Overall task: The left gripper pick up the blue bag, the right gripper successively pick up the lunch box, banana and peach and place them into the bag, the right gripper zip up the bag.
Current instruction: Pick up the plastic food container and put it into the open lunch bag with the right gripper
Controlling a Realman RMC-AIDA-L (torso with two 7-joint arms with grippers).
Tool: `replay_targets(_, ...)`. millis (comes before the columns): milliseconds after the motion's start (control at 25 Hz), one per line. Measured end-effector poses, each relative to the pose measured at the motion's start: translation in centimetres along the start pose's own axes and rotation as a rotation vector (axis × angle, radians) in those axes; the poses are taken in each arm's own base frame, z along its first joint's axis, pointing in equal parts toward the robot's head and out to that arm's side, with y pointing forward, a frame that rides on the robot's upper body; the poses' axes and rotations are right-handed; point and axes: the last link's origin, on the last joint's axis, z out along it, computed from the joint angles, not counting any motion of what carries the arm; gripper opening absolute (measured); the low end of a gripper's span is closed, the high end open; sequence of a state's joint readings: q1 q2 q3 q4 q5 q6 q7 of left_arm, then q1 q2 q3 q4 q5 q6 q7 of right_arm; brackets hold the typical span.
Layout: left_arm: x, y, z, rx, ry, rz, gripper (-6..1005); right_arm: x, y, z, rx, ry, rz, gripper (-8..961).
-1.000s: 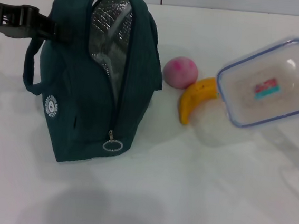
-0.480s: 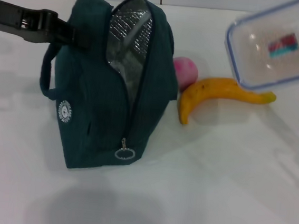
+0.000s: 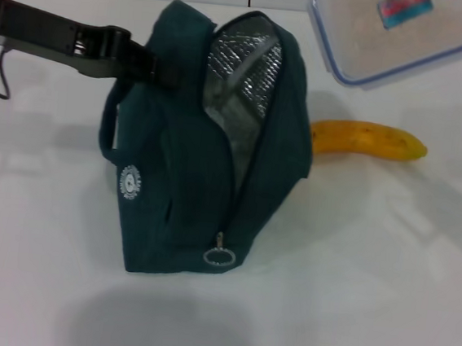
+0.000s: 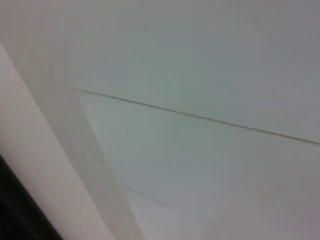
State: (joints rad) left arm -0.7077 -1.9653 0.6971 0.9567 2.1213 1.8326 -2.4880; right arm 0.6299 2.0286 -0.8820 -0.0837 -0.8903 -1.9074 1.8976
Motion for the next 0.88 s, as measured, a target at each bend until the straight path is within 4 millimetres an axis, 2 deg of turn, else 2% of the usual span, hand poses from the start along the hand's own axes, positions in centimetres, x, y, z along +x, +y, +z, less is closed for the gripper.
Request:
replay_targets(360,0.3,1.0,2.1,-0.05,-0.018,0.015,39,-0.1,-0.6,2.4,-0.005,0.035,0.008,98)
replay_targets(640,0.8,1.9,3.1,-0.09,-0.022,0.04,40,0.0,-1.1,2.8,0.019,0.043,0.014,107)
replay_targets(880,0.7,2.0,3.2,-0.103,-0.014,0.038,40,0.5,-2.0,2.7,0.078,0.072,0.003,116)
